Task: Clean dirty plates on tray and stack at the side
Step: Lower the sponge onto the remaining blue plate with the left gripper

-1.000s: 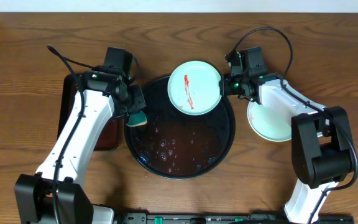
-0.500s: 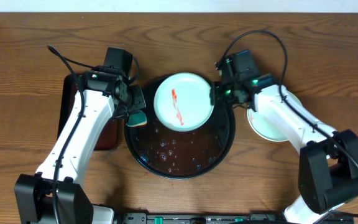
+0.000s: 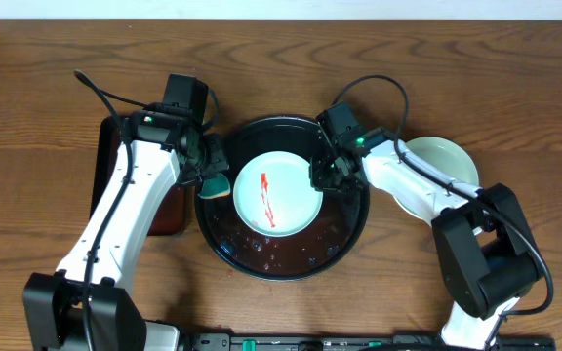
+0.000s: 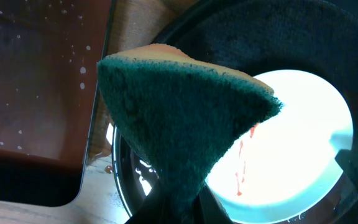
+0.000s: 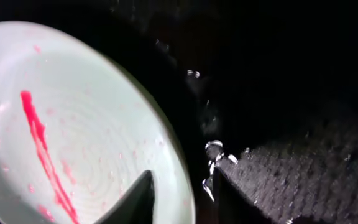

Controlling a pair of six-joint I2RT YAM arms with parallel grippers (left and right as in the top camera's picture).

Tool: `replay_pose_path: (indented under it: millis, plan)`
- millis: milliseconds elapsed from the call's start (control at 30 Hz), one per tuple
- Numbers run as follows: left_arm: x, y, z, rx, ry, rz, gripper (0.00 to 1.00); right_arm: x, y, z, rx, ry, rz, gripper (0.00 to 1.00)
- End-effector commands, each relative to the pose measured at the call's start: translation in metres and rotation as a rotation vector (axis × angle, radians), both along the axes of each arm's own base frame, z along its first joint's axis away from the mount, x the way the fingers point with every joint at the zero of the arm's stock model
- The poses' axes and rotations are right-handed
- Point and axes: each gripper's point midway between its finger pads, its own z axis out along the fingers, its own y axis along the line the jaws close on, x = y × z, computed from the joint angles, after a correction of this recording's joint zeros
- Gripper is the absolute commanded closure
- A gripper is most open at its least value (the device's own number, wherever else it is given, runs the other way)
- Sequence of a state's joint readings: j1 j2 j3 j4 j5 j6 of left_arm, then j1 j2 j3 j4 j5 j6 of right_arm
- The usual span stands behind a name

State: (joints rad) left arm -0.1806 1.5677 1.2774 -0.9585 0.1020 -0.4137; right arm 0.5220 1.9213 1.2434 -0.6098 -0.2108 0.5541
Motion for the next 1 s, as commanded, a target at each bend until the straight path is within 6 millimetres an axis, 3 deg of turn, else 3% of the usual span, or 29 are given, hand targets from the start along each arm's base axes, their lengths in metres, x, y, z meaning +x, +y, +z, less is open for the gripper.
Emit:
replay_pose_path:
  millis: [0,100,200,367,500,700,967]
  plan:
    - [-0.003,0.002,-0.006,0.016,0.018,-0.014,0.92,0.008,-0.002,0.0,-0.02,-0.048,0.043,0.62]
    - [-0.004,0.001,-0.006,0.016,0.023,-0.018,0.93,0.012,-0.002,0.001,-0.023,-0.087,0.131,0.57]
    - [-0.005,-0.002,-0.006,0.017,0.023,-0.027,0.93,0.009,0.0,-0.002,-0.024,-0.088,0.18,0.61]
    - [-0.008,-0.012,-0.007,0.017,0.025,-0.06,0.92,-0.001,0.004,-0.022,-0.034,-0.021,0.157,0.85]
    - [-0.011,-0.021,-0.007,0.018,0.026,-0.087,0.93,-0.009,0.003,-0.039,-0.051,0.032,0.145,0.99]
    - [-0.016,-0.033,-0.014,0.019,0.037,-0.12,0.93,-0.011,0.002,-0.044,-0.056,0.055,0.117,0.99]
    - [-0.018,-0.059,-0.054,0.026,0.077,-0.172,0.92,-0.011,0.001,-0.045,-0.06,0.054,0.118,0.99]
